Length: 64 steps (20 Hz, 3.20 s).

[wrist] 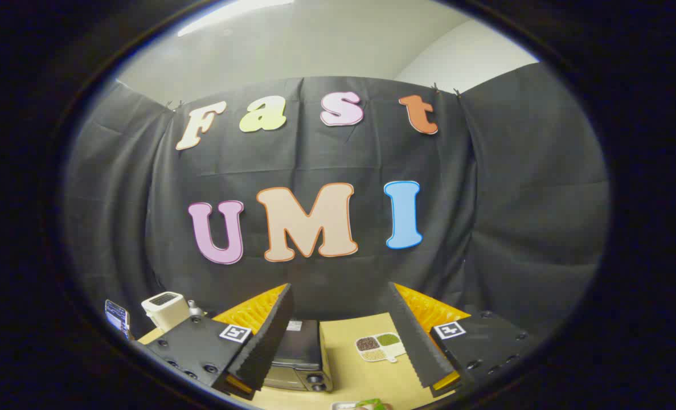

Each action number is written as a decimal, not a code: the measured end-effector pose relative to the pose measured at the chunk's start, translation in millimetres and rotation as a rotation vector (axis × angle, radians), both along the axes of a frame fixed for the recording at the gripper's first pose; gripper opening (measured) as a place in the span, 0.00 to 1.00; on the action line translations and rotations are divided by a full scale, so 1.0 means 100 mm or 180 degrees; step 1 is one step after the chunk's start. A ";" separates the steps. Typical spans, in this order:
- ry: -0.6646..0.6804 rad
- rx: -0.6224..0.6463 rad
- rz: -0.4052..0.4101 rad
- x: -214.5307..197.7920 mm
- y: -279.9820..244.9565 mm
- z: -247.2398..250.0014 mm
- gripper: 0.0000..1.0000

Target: Open the toaster oven, put the food inside, and close the toaster oven door.

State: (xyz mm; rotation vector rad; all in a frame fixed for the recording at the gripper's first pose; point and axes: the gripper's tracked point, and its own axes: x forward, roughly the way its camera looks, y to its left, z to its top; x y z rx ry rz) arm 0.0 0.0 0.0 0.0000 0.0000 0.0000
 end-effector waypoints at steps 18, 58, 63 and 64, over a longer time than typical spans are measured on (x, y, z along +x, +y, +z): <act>0.0109 -0.0170 -0.0216 -0.39 0.61 -0.12 1.00; 0.0860 -0.0001 0.0320 0.13 1.71 -2.56 1.00; 0.0798 -0.0054 0.0346 -0.11 1.66 -2.56 1.00; 0.0795 -0.0064 0.0348 -0.17 1.65 -2.57 1.00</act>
